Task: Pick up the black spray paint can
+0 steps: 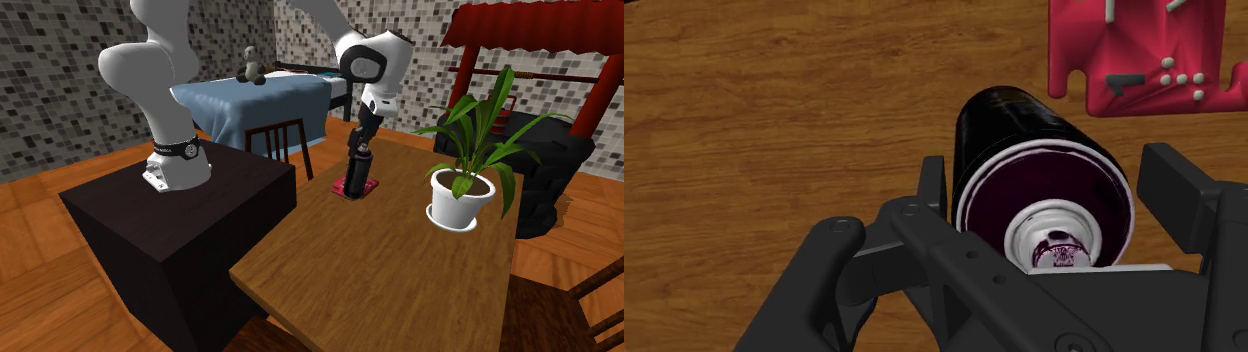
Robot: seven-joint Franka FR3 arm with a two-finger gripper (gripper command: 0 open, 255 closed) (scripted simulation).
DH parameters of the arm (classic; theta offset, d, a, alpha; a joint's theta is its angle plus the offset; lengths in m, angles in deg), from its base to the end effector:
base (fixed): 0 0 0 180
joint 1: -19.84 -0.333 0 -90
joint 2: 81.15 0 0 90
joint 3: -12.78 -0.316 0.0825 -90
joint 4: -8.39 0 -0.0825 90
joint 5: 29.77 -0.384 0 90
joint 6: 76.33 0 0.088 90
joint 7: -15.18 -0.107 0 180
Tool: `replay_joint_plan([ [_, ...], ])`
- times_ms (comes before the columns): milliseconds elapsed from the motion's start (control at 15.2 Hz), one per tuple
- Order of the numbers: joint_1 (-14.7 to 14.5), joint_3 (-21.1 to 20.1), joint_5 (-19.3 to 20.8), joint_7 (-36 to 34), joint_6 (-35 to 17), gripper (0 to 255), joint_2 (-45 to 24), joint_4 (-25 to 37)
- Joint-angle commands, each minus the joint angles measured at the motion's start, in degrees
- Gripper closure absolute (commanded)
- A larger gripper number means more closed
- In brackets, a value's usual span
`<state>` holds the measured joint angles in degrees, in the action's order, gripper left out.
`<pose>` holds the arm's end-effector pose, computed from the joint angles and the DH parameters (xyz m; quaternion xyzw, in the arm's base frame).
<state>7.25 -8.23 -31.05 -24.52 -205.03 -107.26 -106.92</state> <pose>0.4867 0.3206 0.2249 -0.9889 0.0699 0.1301 0.0134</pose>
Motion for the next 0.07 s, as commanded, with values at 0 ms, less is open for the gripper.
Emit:
replay_joint_plan([
  [0, 0.1, -0.1, -0.1, 0.1, 0.3, 255, 0.5, -0.1],
])
